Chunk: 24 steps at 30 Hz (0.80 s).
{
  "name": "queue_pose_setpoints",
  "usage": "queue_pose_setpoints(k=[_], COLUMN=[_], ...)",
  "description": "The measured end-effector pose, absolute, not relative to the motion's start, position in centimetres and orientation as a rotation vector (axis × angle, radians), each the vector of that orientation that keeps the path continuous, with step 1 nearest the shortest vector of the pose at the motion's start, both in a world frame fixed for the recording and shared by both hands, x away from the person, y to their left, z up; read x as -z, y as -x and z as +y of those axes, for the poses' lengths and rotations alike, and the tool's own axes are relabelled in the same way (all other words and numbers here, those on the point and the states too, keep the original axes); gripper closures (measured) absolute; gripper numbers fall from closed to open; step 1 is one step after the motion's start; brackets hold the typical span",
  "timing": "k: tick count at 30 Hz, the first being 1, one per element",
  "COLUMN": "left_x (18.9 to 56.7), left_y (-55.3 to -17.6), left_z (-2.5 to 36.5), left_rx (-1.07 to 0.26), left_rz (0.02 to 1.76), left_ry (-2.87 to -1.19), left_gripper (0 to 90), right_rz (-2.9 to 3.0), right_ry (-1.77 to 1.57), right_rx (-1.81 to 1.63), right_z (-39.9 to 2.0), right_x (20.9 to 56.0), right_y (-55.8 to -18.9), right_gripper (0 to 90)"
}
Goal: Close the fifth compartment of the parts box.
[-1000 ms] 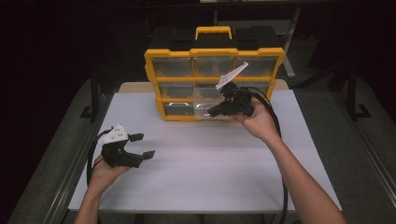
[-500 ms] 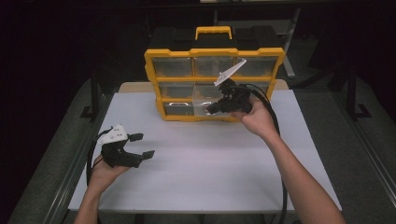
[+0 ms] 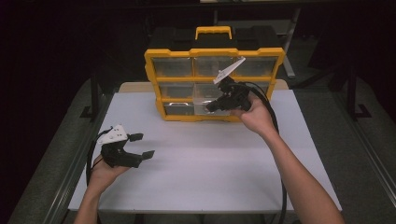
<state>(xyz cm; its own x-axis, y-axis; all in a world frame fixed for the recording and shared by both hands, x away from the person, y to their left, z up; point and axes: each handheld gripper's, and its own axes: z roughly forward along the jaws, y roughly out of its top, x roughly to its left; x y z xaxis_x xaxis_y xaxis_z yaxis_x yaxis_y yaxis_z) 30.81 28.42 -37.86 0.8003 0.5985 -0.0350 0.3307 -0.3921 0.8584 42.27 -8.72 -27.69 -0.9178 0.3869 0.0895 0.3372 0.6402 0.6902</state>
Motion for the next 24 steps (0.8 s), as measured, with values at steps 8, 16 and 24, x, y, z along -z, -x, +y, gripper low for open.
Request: queue_pose_setpoints(k=[8, 16, 24], left_x=[37.9, 37.9, 37.9], left_y=[-30.8, -30.8, -30.8], left_z=[28.4, 28.4, 28.4], left_rx=[-0.346, -0.348, -0.346], left_rz=[0.691, 0.688, 0.688], left_ry=[-2.011, -2.008, -2.009], left_gripper=[18.1, 18.1, 18.1], right_rz=[2.791, 2.782, 2.776], right_ry=[-0.625, -0.635, -0.637], right_rx=[-1.136, -1.134, -1.142], right_z=[-8.6, -8.7, -8.8], right_x=[27.6, 27.6, 27.7], right_y=[-42.7, -43.2, -43.8], right_gripper=[89.0, 89.0, 89.0])
